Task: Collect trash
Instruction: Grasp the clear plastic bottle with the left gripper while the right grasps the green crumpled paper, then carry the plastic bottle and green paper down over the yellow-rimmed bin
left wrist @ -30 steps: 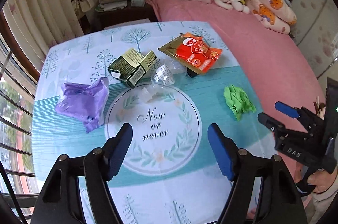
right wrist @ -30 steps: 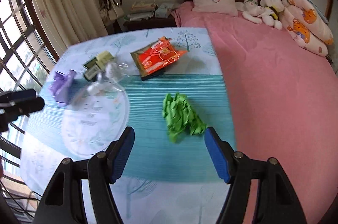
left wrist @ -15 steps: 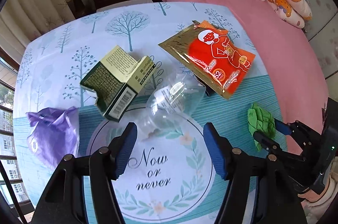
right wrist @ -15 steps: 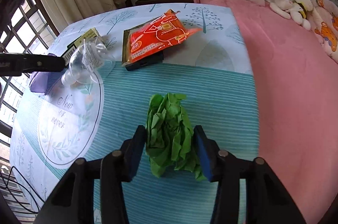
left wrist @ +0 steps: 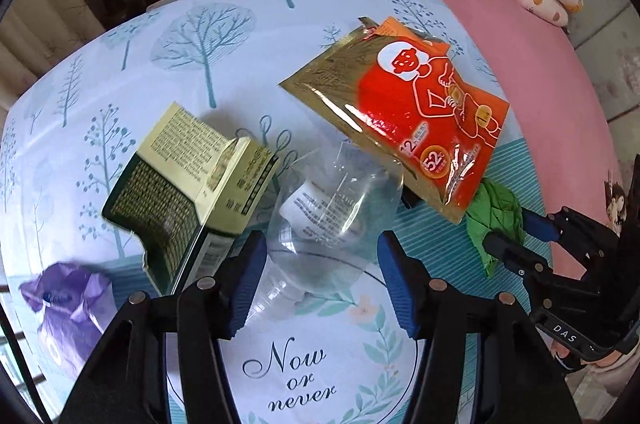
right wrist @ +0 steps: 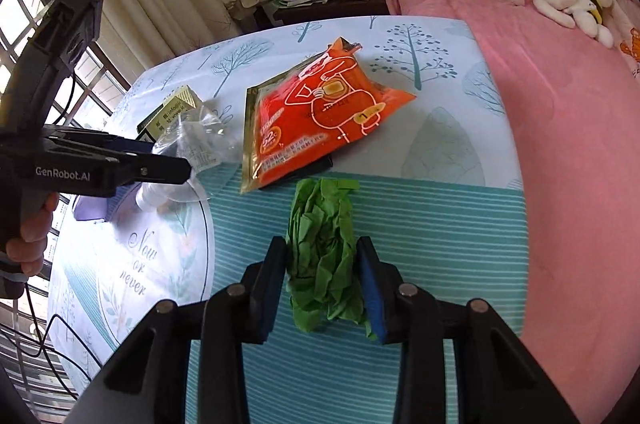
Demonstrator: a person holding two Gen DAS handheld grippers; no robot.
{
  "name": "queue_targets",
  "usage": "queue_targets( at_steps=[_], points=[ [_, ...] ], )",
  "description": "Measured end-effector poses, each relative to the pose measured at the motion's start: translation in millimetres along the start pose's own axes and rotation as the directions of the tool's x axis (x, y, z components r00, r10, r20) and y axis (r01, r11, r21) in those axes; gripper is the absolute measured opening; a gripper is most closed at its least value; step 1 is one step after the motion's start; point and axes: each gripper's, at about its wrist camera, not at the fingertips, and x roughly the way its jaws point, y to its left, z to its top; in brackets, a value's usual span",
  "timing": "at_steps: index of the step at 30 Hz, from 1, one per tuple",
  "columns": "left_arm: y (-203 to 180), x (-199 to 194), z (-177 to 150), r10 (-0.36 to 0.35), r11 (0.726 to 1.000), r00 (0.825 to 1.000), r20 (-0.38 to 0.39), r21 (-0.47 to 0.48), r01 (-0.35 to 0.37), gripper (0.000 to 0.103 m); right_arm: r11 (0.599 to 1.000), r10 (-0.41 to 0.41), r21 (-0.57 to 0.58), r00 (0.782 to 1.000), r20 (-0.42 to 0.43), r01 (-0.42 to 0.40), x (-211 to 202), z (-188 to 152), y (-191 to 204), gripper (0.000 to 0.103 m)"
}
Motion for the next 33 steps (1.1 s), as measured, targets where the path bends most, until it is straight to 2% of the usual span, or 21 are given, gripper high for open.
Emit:
queue_targets(
  at_steps=[8,13,17,20,30,33],
  points=[
    [-3,12,18,-0.031,0.998,0.999,-0.038,0.049,0.032,0.058,0.999,0.033,0.028,0.999,-0.006,-0.033,6,4,-2,0.036],
    [-9,26,19,-0.012,0.996,0.998,-0.065,0.085,0.018,0.059,0.998,0.043,0.037,0.999,-0.001,-0.043,7,3,-4,0.036],
    [-18,31,15,-0.02,0.994,0.998,-0.06,0.107,0.026,0.059,0.998,0.048,0.041,0.999,0.005,-0.048,7,2,-4,0.036],
    [-24,31,13,-0.012,0.995,1.0,-0.029,0.099,0.015,0.057,0.998,0.052,0.041,0.999,0.009,-0.052,5,1,-4,0.033],
    [-52,-1,-35,0.068,0.995,0.997,0.023,0.072,-0.07,0.055,0.995,0.075,0.069,0.997,0.01,-0.075,-15,-17,9,0.031],
    [-61,-20,-58,0.062,0.996,0.997,0.045,0.057,-0.065,0.055,0.994,0.079,0.076,0.997,0.019,-0.081,-26,-26,21,0.031]
  ],
)
